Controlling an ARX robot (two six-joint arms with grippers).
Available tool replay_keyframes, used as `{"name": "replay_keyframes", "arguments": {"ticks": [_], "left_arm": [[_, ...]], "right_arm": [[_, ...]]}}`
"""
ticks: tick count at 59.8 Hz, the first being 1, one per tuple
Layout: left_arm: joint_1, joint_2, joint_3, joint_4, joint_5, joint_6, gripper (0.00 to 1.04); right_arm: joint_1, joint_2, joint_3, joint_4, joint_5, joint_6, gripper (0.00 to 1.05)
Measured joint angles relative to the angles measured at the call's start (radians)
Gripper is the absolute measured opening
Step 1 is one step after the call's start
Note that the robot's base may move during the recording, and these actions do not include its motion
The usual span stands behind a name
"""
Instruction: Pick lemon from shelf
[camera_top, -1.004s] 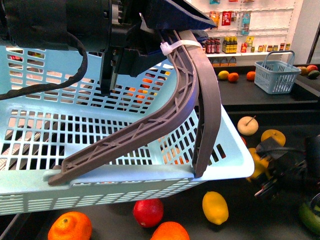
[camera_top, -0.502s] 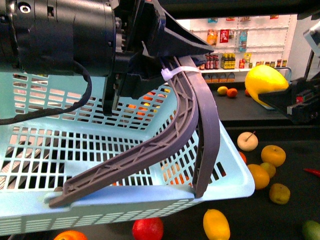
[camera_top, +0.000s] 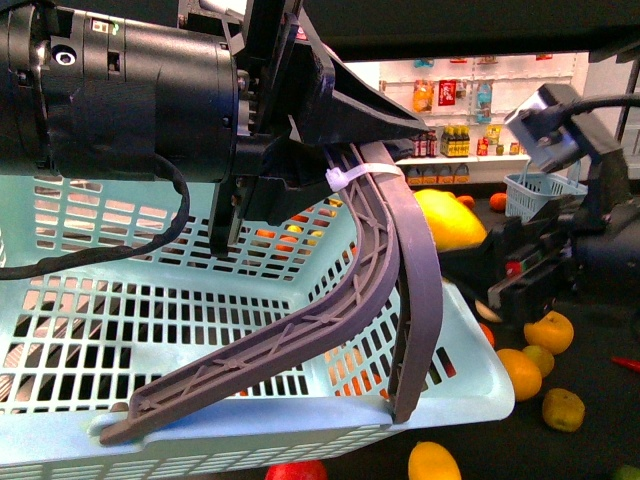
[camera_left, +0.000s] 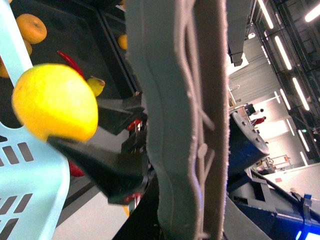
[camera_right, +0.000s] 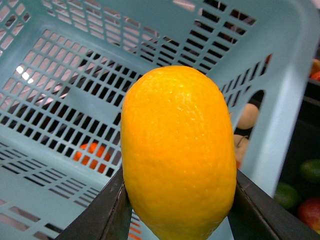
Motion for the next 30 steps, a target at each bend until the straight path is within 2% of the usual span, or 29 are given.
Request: {"name": "replay_keyframes", "arguments": {"ticks": [3, 7, 15, 20, 24, 30], "left_arm": [[0.0, 0.0, 0.0, 0.0, 0.0, 0.001, 0.1], [0.0, 0.0, 0.0, 0.0, 0.0, 0.001, 0.1], [0.0, 0.0, 0.0, 0.0, 0.0, 0.001, 0.1], [0.0, 0.0, 0.0, 0.0, 0.001, -0.001, 0.09], [0.0, 0.002, 0.0, -0.001, 0.001, -0.001, 0.09], [0.0, 0.002, 0.0, -0.001, -0.002, -0.001, 0.09]], "right_arm": [[0.029, 0.0, -0.007, -0.002, 0.013, -0.014, 0.47], [0.036, 0.0, -0.008, 0.0, 0.008, -0.014, 0.62], [0.001, -0.002, -0.002, 0.017, 0.005, 0.027, 0.81], [-0.069, -0.003, 0.024, 0.046, -0.008, 0.106, 0.96], [-0.132, -0.003, 0.053, 0.052, -0.013, 0.174, 1.04], [-0.279, 0.034, 0.1, 0.071, -0.023, 0.277, 1.02]]}}
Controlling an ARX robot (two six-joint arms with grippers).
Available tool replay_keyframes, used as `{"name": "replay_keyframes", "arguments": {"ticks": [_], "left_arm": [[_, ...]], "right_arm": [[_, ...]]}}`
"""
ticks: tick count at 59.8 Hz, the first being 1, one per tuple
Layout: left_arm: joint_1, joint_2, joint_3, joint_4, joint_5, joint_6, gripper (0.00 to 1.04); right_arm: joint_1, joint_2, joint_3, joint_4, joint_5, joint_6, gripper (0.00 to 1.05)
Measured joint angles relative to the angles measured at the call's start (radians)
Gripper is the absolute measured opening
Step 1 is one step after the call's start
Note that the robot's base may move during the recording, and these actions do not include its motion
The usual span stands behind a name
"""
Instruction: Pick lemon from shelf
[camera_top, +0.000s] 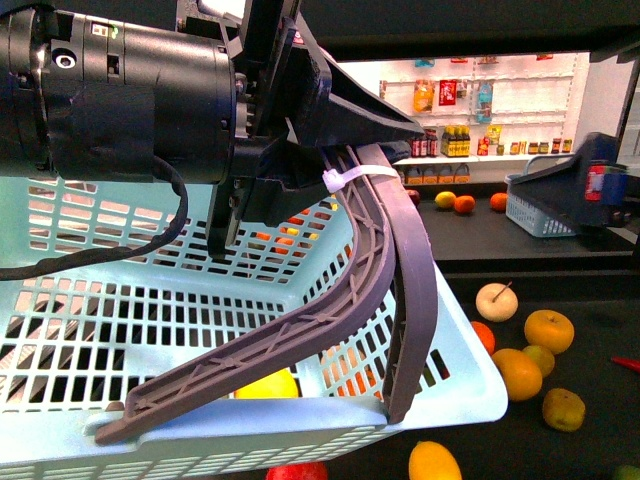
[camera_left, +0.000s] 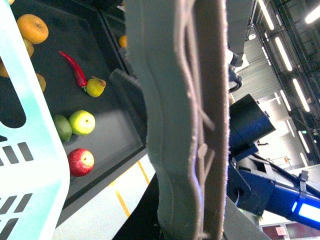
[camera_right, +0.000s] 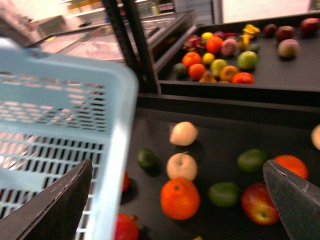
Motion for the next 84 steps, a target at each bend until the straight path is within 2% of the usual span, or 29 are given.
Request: {"name": "replay_keyframes", "arguments": {"ticks": [6, 15, 20, 27, 49, 84], "left_arm": [[0.0, 0.0, 0.0, 0.0, 0.0, 0.001, 0.09], [0.0, 0.0, 0.0, 0.0, 0.002, 0.0, 0.09], [0.0, 0.0, 0.0, 0.0, 0.002, 0.0, 0.09], [0.0, 0.0, 0.0, 0.0, 0.002, 0.0, 0.09], [0.0, 0.0, 0.0, 0.0, 0.002, 0.0, 0.09], [0.0, 0.0, 0.0, 0.0, 0.002, 0.0, 0.09]], "right_arm": [[-0.101, 0.113, 0.035, 0.018, 0.025, -0.009, 1.02], [-0.135, 0.346, 0.101, -0.055, 0.134, -0.111, 1.02], [-0.093, 0.52, 0.167, -0.158, 0.258, -0.146, 1.02], [-0.028, 0.646, 0.244, -0.229, 0.347, -0.134, 1.02], [0.173, 0.807, 0.403, -0.267, 0.4, -0.118, 1.02], [0.272, 1.035, 0.678, -0.393, 0.506, -0.1, 1.02]]}}
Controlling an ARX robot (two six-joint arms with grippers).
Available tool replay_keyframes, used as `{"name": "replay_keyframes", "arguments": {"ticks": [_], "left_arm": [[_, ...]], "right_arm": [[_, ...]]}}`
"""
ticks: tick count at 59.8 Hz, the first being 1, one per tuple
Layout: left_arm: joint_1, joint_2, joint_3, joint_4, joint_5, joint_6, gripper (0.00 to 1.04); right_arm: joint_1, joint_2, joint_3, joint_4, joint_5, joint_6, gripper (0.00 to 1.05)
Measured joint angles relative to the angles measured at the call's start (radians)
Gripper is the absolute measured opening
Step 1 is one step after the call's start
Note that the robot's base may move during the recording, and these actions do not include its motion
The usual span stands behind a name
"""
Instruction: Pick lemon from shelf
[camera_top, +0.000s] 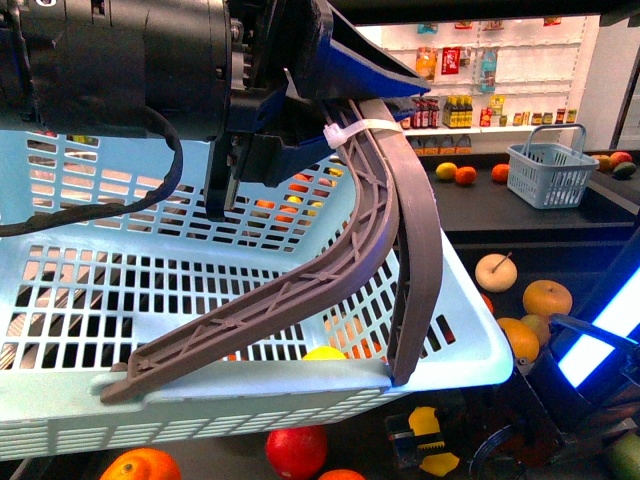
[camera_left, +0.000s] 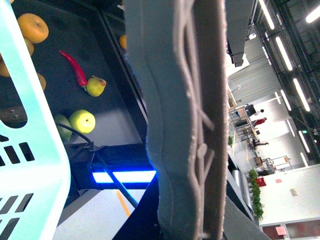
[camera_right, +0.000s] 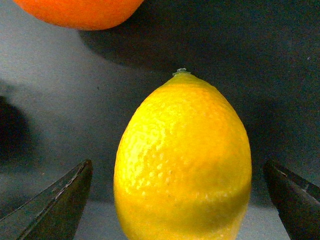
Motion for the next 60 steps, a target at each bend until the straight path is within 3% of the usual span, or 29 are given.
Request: {"name": "replay_keyframes", "arguments": {"ticks": [14, 29, 40, 60], "left_arm": [[0.0, 0.0, 0.0, 0.0, -0.001, 0.0, 0.09], [0.0, 0.0, 0.0, 0.0, 0.0, 0.0, 0.09], [0.0, 0.0, 0.0, 0.0, 0.0, 0.0, 0.09], [0.0, 0.0, 0.0, 0.0, 0.0, 0.0, 0.09]], "right_arm": [[0.0, 0.084, 0.1, -0.036, 0.043, -0.001, 1.01], [-0.003, 0.089, 0.113, -0.007, 0.045, 0.002, 0.66], [-0.048, -0.029, -0.037, 0.05, 0.012, -0.023, 0.65], [-0.264, -0.446, -0.306, 0.13, -0.074, -0.141, 0.65]]}}
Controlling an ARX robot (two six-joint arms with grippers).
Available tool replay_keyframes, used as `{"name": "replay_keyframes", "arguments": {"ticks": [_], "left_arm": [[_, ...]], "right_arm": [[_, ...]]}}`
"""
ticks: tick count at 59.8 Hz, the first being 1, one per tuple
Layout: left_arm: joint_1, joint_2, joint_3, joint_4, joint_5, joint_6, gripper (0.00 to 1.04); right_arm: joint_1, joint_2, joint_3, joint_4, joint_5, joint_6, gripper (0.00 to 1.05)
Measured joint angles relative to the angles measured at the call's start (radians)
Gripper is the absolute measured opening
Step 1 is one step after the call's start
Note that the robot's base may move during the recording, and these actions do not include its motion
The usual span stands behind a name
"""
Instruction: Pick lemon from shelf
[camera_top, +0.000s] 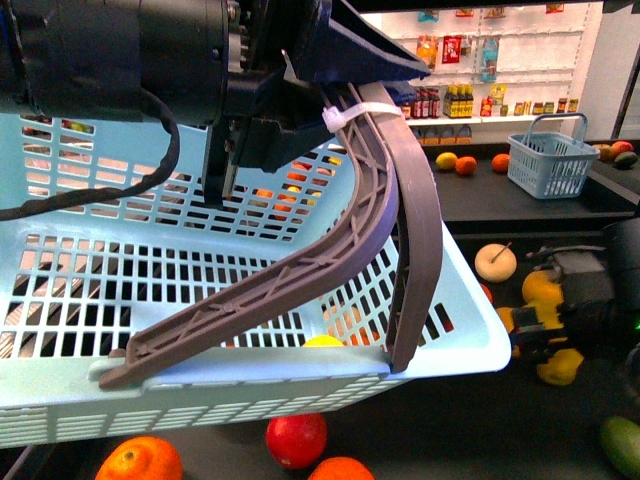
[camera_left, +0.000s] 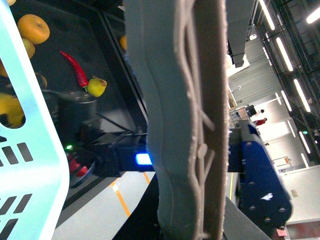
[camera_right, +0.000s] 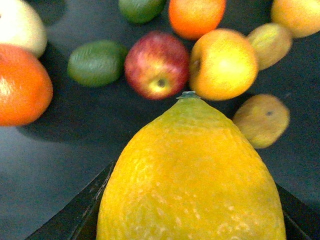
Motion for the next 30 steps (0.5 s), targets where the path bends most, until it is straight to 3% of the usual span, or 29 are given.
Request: {"name": "replay_keyframes", "arguments": {"ticks": [11, 30], "left_arm": [[0.0, 0.0, 0.0, 0.0, 0.0, 0.0, 0.09], [0.0, 0.0, 0.0, 0.0, 0.0, 0.0, 0.09]], "right_arm": [[-0.006, -0.261, -0.077, -0.004, -0.1, 0.046, 0.65], [0.175, -0.592, -0.203, -0.019, -0.184, 0.122, 0.65]]}}
